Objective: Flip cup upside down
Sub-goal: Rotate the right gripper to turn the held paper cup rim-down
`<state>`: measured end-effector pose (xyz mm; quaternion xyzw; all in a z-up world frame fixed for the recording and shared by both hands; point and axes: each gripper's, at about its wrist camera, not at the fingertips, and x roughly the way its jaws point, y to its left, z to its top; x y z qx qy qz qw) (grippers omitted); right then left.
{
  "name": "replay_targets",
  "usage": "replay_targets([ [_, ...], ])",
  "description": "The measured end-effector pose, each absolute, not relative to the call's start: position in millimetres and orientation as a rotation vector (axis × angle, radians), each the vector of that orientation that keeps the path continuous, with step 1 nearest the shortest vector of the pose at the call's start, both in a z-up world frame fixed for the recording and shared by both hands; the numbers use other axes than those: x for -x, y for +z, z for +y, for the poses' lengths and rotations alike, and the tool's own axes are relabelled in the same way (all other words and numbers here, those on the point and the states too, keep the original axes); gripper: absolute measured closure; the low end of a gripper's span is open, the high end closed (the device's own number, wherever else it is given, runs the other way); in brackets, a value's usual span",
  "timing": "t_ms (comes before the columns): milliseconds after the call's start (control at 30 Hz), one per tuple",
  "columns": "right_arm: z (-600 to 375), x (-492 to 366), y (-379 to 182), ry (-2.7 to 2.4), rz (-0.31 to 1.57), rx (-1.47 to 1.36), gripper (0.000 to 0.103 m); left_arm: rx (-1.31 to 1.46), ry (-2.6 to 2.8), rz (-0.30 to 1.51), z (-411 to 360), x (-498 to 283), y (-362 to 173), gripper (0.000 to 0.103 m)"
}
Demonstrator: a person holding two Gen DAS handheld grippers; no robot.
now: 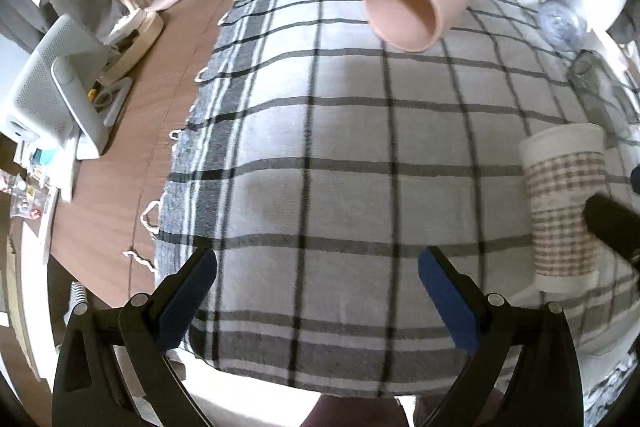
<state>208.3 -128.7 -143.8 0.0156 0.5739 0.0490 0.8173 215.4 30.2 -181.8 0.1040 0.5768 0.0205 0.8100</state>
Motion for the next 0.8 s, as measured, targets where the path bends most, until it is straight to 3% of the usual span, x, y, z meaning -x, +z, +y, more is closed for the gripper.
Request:
replay_targets([
  [333, -171.8, -203.2, -105.1, 0.042, 1.086, -0.09, 0.024, -0.211, -0.104, 1.183, -20.8, -193.5, -150.3, 0.0],
  [800, -239.8, -181.0, -115.9, -0.034, 1.114, -0.121, 0.024, -0.189, -0.237, 1.188, -86.1, -179.5, -163.8, 0.002],
])
